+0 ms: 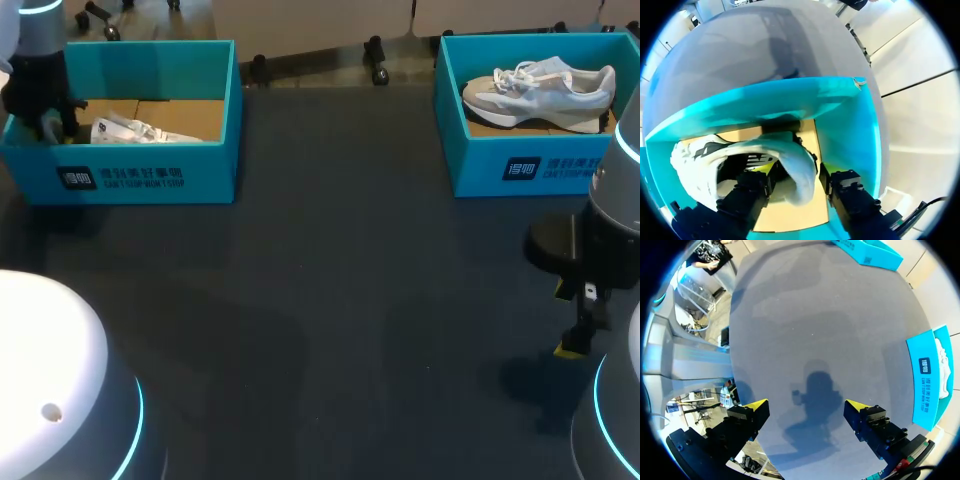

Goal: Take the shoe out of the shoebox, open the shoe tongue, remove and reinsert the insole, then place the shoe into the shoebox

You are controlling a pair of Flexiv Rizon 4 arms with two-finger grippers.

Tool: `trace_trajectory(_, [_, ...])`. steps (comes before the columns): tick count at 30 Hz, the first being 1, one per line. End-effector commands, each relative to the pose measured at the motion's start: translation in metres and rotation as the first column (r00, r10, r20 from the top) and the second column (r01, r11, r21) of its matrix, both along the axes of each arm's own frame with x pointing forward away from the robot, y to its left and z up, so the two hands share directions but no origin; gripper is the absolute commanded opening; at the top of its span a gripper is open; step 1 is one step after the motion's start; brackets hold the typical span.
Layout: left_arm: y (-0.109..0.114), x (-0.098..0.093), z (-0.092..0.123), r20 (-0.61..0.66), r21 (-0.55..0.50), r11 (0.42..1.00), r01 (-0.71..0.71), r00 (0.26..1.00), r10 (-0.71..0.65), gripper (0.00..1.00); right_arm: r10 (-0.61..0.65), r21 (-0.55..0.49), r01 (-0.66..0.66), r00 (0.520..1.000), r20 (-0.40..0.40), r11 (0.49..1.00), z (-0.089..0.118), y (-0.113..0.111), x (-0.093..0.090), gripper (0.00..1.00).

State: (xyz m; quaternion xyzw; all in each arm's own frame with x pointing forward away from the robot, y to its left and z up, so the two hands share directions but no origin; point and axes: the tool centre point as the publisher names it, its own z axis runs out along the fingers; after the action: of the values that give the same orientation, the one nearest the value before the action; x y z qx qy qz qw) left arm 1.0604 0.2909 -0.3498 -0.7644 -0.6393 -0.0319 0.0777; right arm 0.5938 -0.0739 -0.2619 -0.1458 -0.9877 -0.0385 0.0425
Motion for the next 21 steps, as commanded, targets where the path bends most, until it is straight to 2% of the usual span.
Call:
trace_trajectory(1, [0.0,-0.006,0.012,0.018,-0.009,1.0,0.008,1.0,-0.008,0.63,0.0,0.0,0.0,1.0,0.001,1.0,-0.001,0.0,-0.001,1.0])
trace_trajectory(5, [-0.002,-0.007,0.024,0.044,-0.017,1.0,0.021,0.999,-0.02,0.78,0.0,0.0,0.0,1.0,0.001,1.0,-0.001,0.0,-0.001,1.0])
trace_trajectory(11, [-0.003,-0.006,0.047,0.074,-0.03,0.999,0.016,0.997,-0.014,0.9,0.0,0.0,0.0,1.0,0.001,1.0,-0.001,0.0,-0.001,1.0])
trace_trajectory(13, [-0.003,-0.006,0.057,0.074,-0.033,0.999,0.011,0.997,-0.009,1.0,0.0,0.0,0.0,1.0,0.001,1.0,-0.001,0.0,-0.001,1.0])
trace_trajectory(21, [-0.006,-0.017,0.098,0.079,-0.036,0.999,0.002,0.997,0.0,1.0,0.0,0.0,0.0,1.0,0.001,1.0,-0.001,0.0,-0.001,1.0])
